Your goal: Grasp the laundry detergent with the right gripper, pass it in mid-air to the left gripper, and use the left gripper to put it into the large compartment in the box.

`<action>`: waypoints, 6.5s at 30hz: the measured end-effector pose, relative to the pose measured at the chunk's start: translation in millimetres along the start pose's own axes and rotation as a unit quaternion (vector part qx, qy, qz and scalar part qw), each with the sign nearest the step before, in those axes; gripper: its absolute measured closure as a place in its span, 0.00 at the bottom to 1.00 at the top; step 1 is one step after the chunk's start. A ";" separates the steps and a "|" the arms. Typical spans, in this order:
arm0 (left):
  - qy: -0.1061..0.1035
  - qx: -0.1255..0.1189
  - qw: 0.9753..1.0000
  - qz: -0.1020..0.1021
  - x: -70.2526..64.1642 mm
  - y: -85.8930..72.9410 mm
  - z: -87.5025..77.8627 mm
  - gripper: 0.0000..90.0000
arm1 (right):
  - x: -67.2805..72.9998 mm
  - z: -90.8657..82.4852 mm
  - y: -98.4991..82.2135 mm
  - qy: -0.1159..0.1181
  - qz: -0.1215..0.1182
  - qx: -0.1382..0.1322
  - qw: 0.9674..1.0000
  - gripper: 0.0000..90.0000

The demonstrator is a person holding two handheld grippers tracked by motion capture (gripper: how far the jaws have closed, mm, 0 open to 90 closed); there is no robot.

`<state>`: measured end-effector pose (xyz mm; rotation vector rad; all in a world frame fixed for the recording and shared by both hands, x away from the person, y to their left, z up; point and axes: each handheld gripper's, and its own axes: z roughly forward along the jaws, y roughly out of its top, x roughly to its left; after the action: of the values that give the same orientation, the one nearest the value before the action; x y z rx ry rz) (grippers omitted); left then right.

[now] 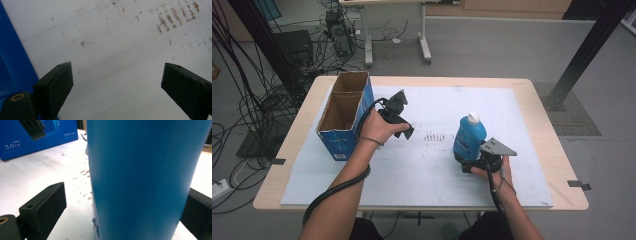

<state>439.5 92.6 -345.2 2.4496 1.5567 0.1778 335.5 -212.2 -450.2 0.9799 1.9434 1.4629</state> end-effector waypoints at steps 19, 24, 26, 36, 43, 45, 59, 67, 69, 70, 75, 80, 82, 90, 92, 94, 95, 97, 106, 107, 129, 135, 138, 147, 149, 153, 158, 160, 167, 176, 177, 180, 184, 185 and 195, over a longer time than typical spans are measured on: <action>0.001 0.001 1.000 0.001 -2.3 0.3 0.6 0.12 | 0.0 -0.1 2.0 0.000 0.001 -0.001 1.000 0.04; 0.002 0.000 1.000 0.000 -2.2 0.1 0.7 0.12 | -0.7 -0.4 2.1 0.000 0.002 0.000 1.000 0.04; 0.002 -0.001 1.000 -0.001 -2.0 0.0 0.6 0.12 | -0.9 -0.7 2.2 0.000 0.003 -0.001 1.000 0.04; 0.002 0.001 1.000 0.001 -1.4 0.1 0.1 0.12 | 0.0 -0.4 2.5 0.000 0.002 -0.002 1.000 0.04; 0.001 0.000 1.000 0.002 -3.0 0.1 0.9 0.12 | 0.2 -0.3 2.7 0.000 0.001 -0.002 1.000 0.04; 0.000 -0.001 1.000 0.001 -3.1 0.1 0.9 0.12 | 0.4 -0.2 2.6 0.000 0.001 -0.002 1.000 0.04; 0.000 0.001 1.000 0.000 -2.1 -1.6 1.2 0.12 | 0.6 0.5 2.2 -0.001 0.001 -0.004 1.000 0.04; 0.000 0.000 1.000 0.002 -1.9 -0.9 -0.1 0.12 | 0.3 1.5 2.9 -0.002 0.001 -0.005 1.000 0.04; -0.001 -0.002 1.000 0.000 -1.8 -0.6 -0.2 0.12 | 0.3 2.0 2.7 -0.002 0.002 -0.005 1.000 0.04; -0.001 -0.002 1.000 0.000 -1.7 -0.5 -0.4 0.12 | 0.3 2.4 2.6 -0.003 0.001 -0.004 1.000 0.04; -0.002 0.000 1.000 0.001 -2.5 -0.7 1.5 0.12 | -0.6 3.4 2.3 -0.008 0.004 -0.006 1.000 0.08; -0.002 0.000 1.000 0.001 -2.6 -1.2 3.1 0.12 | -2.1 4.1 2.2 -0.008 0.003 -0.009 1.000 0.11; -0.002 0.001 1.000 0.002 -2.2 -1.3 3.1 0.12 | -2.2 4.2 2.6 -0.009 0.002 -0.012 1.000 0.14; -0.004 0.000 1.000 -0.001 -1.0 -1.1 2.0 0.12 | -2.3 5.0 3.5 -0.007 -0.001 -0.020 1.000 0.18; -0.006 0.000 1.000 0.002 -1.2 -1.4 2.2 0.12 | -2.5 5.0 4.3 -0.007 0.000 -0.024 1.000 0.20; -0.006 0.001 1.000 0.001 -1.2 -1.7 2.6 0.13 | -3.0 5.1 5.0 -0.008 0.000 -0.024 1.000 0.22; -0.006 0.001 1.000 0.000 -1.1 -1.9 2.8 0.13 | -3.2 5.0 5.4 -0.007 0.000 -0.025 1.000 0.23; -0.007 0.001 1.000 0.001 -1.0 -2.1 3.0 0.13 | -3.3 5.3 5.9 -0.005 0.000 -0.026 1.000 0.26; -0.007 0.001 1.000 0.002 -0.6 -2.3 3.2 0.13 | -4.4 4.8 6.8 -0.007 -0.001 -0.030 1.000 0.32; -0.006 0.000 1.000 0.000 -0.7 -2.4 3.2 0.13 | -4.4 4.8 6.9 -0.007 -0.002 -0.030 1.000 0.33; -0.005 0.002 1.000 0.001 -0.6 -1.8 2.9 0.13 | -3.2 4.6 7.5 -0.005 -0.006 -0.032 0.999 0.46; -0.004 0.000 1.000 0.000 -0.3 -1.8 2.8 0.13 | -3.0 4.5 7.7 -0.006 -0.007 -0.030 0.999 0.46; -0.004 0.000 1.000 0.000 -0.3 -1.8 3.5 0.13 | -2.9 4.4 7.8 -0.006 -0.007 -0.030 1.000 0.46; -0.006 0.002 1.000 0.001 -0.8 -1.4 5.5 0.13 | -2.8 4.1 7.2 -0.007 -0.009 -0.032 0.999 0.47; -0.006 0.002 1.000 -0.001 -1.2 -0.9 6.1 0.13 | -2.8 4.1 7.0 -0.007 -0.010 -0.034 0.999 0.47; -0.003 0.005 1.000 0.002 -1.9 1.5 6.1 0.13 | -3.3 4.0 7.2 -0.005 -0.011 -0.033 0.999 0.48; -0.003 0.001 1.000 0.002 -1.1 5.4 3.5 0.13 | -3.4 4.0 7.3 -0.004 -0.011 -0.033 0.999 0.48; -0.005 -0.001 1.000 0.001 -0.6 6.5 1.8 0.13 | -3.5 4.1 6.9 -0.004 -0.012 -0.034 0.999 0.48; -0.001 -0.007 1.000 -0.002 2.6 8.8 -2.9 0.13 | -3.0 4.1 6.1 -0.003 -0.018 -0.038 0.999 0.48; -0.001 -0.010 1.000 0.000 0.8 9.0 -5.1 0.13 | -3.0 3.9 6.3 -0.004 -0.015 -0.037 0.999 0.48; -0.003 -0.008 1.000 0.001 0.6 8.9 -4.3 0.13 | -2.9 3.9 6.4 -0.004 -0.015 -0.036 0.999 0.48; -0.001 -0.006 1.000 0.001 0.9 8.6 -3.2 0.13 | -3.1 4.0 6.5 -0.004 -0.015 -0.036 0.999 0.48; -0.002 -0.006 1.000 -0.001 0.4 8.3 -1.7 0.13 | -3.3 4.0 6.2 -0.004 -0.013 -0.037 0.999 0.48; -0.004 -0.006 1.000 -0.001 0.4 8.1 -1.4 0.13 | -3.2 3.9 5.9 -0.005 -0.014 -0.038 0.999 0.48; -0.002 -0.006 1.000 -0.003 -1.5 7.0 -2.3 0.12 | -3.2 3.9 6.3 -0.004 -0.013 -0.036 0.999 0.48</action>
<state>444.5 88.7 -341.1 2.4341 1.5551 0.1803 341.9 -211.5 -445.4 0.9231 1.8772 1.5007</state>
